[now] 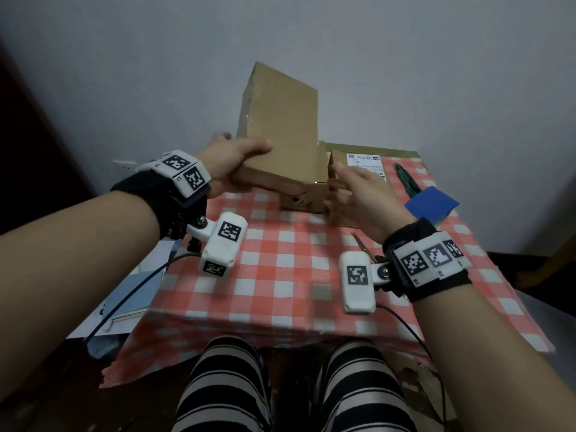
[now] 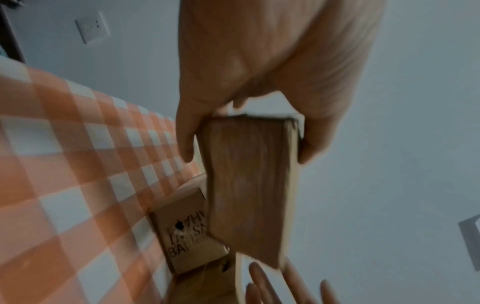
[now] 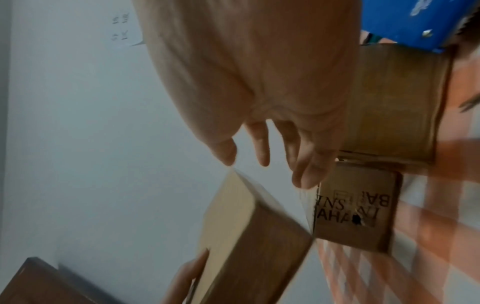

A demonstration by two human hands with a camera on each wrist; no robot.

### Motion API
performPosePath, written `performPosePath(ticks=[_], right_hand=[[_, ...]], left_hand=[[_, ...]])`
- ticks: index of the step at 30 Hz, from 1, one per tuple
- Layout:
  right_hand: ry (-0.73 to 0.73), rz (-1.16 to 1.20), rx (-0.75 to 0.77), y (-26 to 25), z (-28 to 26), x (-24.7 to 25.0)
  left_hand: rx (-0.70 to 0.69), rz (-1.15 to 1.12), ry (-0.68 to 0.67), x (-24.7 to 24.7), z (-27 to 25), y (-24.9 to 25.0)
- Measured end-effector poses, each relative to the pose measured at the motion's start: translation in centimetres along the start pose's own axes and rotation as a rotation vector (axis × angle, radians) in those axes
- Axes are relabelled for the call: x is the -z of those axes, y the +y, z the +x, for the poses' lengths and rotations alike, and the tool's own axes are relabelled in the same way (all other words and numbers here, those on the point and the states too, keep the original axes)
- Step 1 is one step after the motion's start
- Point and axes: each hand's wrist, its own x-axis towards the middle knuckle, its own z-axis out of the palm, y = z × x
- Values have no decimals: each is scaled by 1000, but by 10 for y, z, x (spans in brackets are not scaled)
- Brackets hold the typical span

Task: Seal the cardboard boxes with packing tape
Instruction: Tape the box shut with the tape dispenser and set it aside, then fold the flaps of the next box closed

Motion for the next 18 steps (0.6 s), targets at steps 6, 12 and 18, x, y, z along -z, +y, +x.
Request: performPosePath(ticks=[6,12,18], right_hand=[[114,-78,5,12,20,11],[132,-81,27,20,26,18],[156,-122,36,23,35,28]], left_hand=[[-51,88,399,9,31,-8],[21,361,339,0,55,-22],[-74,718,427,-14,53,-13]])
